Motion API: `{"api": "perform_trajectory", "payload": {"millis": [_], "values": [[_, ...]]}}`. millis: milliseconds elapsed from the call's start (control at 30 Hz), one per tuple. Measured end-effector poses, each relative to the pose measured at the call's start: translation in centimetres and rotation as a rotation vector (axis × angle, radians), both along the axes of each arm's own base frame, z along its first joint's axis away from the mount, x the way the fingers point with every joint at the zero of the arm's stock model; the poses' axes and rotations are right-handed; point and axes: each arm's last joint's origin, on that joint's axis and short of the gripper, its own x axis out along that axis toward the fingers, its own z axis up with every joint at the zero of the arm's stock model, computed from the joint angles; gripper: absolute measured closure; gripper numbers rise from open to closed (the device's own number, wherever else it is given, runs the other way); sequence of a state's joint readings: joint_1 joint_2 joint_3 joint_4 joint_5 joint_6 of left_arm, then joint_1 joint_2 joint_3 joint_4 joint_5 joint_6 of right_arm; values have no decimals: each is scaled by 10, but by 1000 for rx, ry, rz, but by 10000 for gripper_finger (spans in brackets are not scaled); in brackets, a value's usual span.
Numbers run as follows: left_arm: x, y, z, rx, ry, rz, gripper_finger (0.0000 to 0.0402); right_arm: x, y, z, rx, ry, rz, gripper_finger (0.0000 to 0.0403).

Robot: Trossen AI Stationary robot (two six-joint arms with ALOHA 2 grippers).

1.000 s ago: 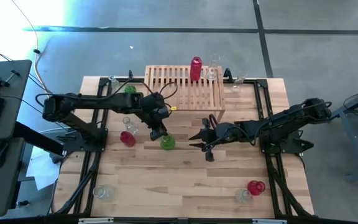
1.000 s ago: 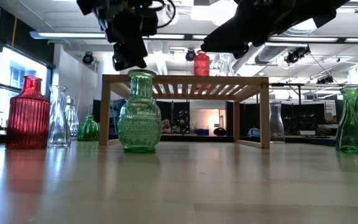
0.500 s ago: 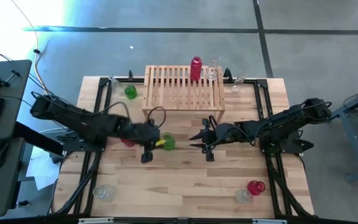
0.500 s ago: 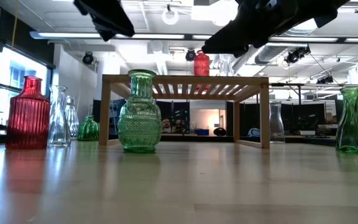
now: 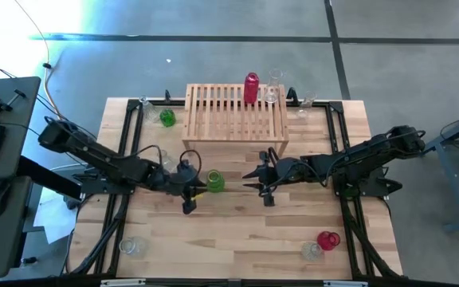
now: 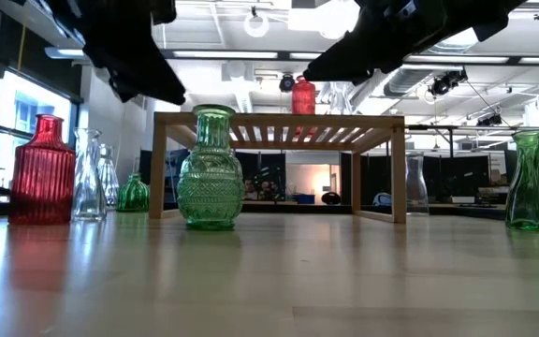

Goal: Sort vases onto shelf
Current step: Put the green vase on the shelf

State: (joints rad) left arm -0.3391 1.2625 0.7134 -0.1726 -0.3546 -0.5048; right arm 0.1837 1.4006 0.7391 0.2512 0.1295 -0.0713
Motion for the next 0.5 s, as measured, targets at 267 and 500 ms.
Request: {"api": "perform_trajectory", "payload": {"millis": [267,500], "values": [[8,-1,-17,57,-18,75,220,0,0,0,-21,-1,10,308],[20,7,-26,125,-48,170,181,0,0,0,-34,-1,15,308]]}}
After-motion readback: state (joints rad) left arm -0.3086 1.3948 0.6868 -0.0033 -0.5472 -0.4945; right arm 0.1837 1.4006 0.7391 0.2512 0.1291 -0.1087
